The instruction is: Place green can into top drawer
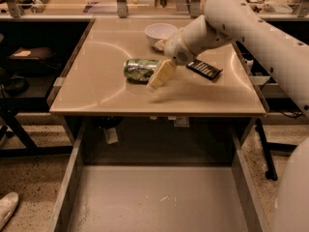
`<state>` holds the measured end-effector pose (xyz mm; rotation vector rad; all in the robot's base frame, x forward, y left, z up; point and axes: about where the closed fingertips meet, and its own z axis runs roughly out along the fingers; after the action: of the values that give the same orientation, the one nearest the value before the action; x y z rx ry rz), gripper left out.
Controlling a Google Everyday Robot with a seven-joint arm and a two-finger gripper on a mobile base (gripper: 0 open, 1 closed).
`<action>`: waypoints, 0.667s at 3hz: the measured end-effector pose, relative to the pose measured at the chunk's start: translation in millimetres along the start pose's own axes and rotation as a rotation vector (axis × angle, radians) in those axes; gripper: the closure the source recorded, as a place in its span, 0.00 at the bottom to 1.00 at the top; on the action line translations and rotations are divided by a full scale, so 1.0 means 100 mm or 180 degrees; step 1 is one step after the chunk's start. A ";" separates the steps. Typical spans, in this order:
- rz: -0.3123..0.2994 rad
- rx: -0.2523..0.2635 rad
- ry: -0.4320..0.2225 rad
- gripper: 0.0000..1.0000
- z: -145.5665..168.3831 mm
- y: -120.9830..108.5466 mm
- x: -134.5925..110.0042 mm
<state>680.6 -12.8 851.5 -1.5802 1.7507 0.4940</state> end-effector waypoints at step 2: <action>0.0082 -0.0060 0.0051 0.20 0.13 -0.06 0.09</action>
Offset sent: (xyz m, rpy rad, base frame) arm 0.0081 0.0019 -0.0124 -0.0082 0.0299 -0.0058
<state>690.0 -10.6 837.2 -1.5804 1.7854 0.5130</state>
